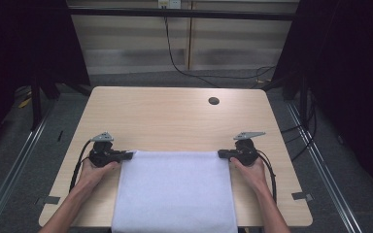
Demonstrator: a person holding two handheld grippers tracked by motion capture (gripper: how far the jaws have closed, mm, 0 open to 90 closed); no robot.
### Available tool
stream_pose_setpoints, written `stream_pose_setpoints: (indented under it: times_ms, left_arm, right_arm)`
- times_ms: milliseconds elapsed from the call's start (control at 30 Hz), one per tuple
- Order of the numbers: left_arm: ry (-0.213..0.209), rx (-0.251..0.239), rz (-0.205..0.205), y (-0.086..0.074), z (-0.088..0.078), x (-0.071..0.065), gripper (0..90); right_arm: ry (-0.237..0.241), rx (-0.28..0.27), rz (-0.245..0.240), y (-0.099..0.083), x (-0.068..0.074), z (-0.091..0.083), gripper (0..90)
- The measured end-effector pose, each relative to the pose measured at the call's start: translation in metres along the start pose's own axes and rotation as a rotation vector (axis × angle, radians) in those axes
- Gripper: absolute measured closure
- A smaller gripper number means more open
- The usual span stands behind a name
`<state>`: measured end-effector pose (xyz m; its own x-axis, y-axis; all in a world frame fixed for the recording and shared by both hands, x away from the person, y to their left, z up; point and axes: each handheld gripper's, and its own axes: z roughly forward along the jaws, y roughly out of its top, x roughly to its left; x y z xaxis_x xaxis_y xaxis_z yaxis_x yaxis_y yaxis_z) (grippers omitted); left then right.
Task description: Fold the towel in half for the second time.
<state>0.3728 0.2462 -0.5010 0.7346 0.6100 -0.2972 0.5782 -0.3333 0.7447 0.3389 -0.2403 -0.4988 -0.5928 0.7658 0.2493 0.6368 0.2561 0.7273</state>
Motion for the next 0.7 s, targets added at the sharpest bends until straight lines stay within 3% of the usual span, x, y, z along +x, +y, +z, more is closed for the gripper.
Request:
stream_pose_setpoints:
  times_ms: [100,300,433,700]
  left_arm:
    - [0.004,-0.031,0.006,0.009,-0.006,0.001,84.6]
    - [0.023,-0.119,0.038,0.043,-0.016,-0.001,84.5]
    - [0.016,-0.167,0.034,0.065,-0.022,0.002,84.6]
    - [0.008,-0.239,0.05,0.094,-0.024,0.002,84.6]
  right_arm:
    - [0.014,-0.063,0.014,0.007,-0.001,-0.008,86.9]
    - [-0.032,-0.129,-0.007,0.033,-0.001,-0.026,87.0]
    - [-0.047,-0.172,-0.018,0.049,-0.003,-0.038,87.0]
    - [-0.073,-0.194,-0.027,0.078,-0.012,-0.05,87.1]
